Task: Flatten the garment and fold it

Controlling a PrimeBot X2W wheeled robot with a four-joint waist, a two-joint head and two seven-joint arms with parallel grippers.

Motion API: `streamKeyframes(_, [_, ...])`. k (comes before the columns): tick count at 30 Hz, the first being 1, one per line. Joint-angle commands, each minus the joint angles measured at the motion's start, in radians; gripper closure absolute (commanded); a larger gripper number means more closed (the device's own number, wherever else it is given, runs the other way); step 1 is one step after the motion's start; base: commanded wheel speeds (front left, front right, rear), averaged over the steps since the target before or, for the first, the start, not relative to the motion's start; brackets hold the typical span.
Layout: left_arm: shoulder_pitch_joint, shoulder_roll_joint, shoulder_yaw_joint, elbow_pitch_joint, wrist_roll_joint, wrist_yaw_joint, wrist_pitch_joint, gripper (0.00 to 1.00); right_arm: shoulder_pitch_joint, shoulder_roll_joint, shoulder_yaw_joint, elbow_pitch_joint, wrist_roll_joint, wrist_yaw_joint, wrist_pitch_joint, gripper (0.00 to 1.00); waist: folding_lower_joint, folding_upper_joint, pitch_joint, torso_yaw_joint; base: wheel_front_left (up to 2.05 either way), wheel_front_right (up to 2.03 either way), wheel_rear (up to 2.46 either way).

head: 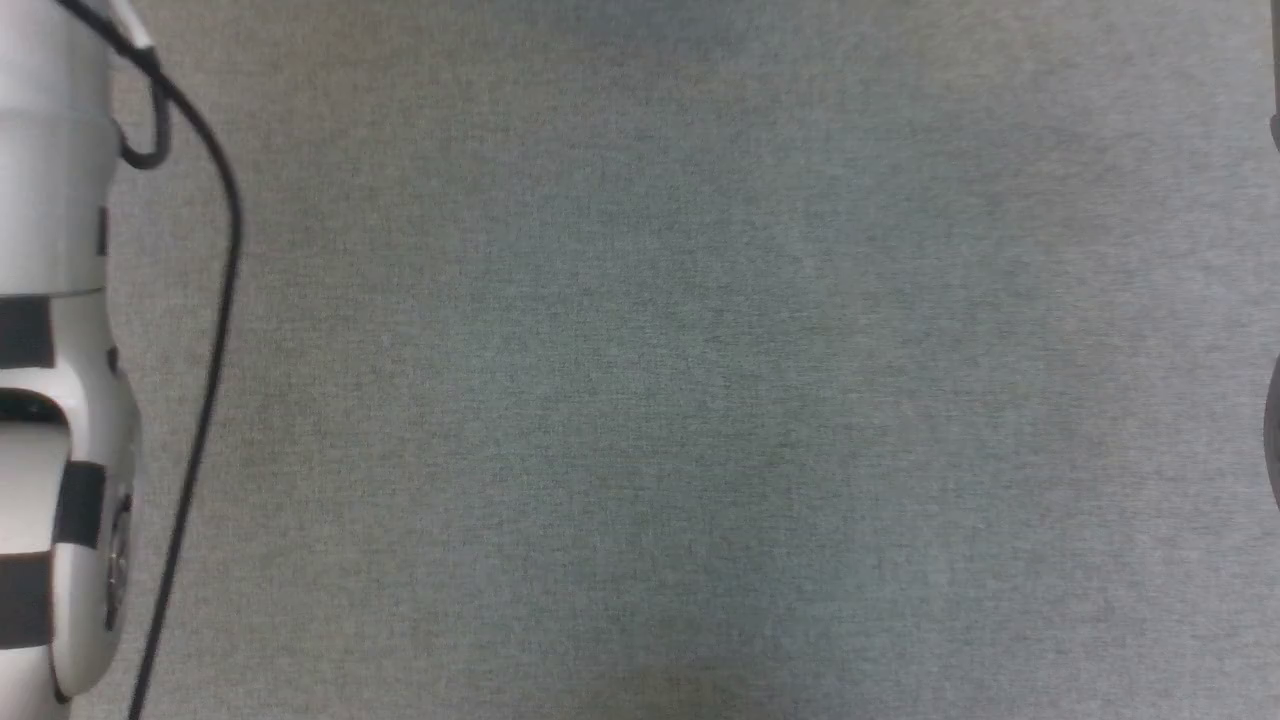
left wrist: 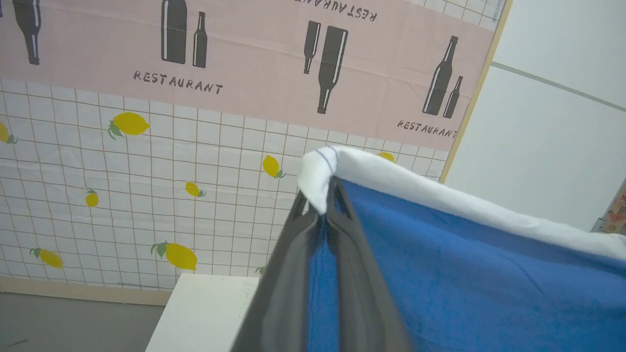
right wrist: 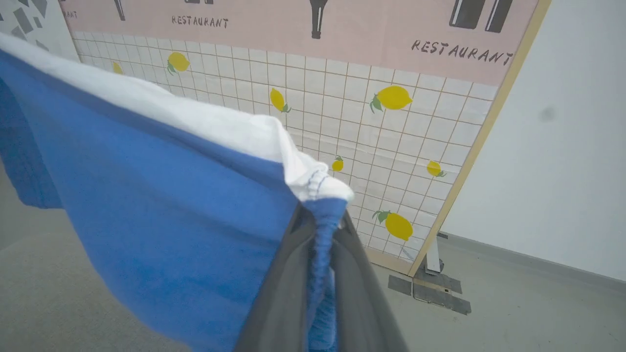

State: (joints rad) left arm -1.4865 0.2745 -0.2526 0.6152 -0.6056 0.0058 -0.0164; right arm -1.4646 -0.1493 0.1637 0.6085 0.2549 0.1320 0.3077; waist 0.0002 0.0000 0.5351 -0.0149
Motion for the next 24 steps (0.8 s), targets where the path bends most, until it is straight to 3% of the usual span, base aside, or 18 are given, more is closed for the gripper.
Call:
streamKeyframes(1, [0.006,-0.003,-0.001,0.015,-0.005,-0.012,-0.016,1.00,0.002,-0.006,0.002,0.013,0.006,-0.001,-0.016,1.00,-0.0002,0.0000,0.024,0.017,0.00,0.00,0.00])
streamKeyframes(11, [0.187,-0.038,-0.036,0.082,-0.044,-0.092,-0.091,1.00,0.226,-0.073,0.105,0.001,0.178,-0.001,-0.128,1.00,-0.0002,0.0000,-0.056,0.054,0.00,0.00,0.00])
streamKeyframes(17, [0.431,-0.048,-0.061,0.033,-0.096,-0.120,-0.121,1.00,0.483,-0.137,0.170,-0.090,0.313,-0.001,-0.181,1.00,-0.0002,0.0000,-0.184,0.075,0.00,0.00,0.00])
streamKeyframes(24, [0.807,-0.059,-0.110,-0.098,-0.167,-0.125,-0.086,1.00,0.839,-0.199,0.213,-0.207,0.437,-0.001,-0.189,1.00,-0.0002,0.0000,-0.327,0.100,0.00,0.00,0.00])
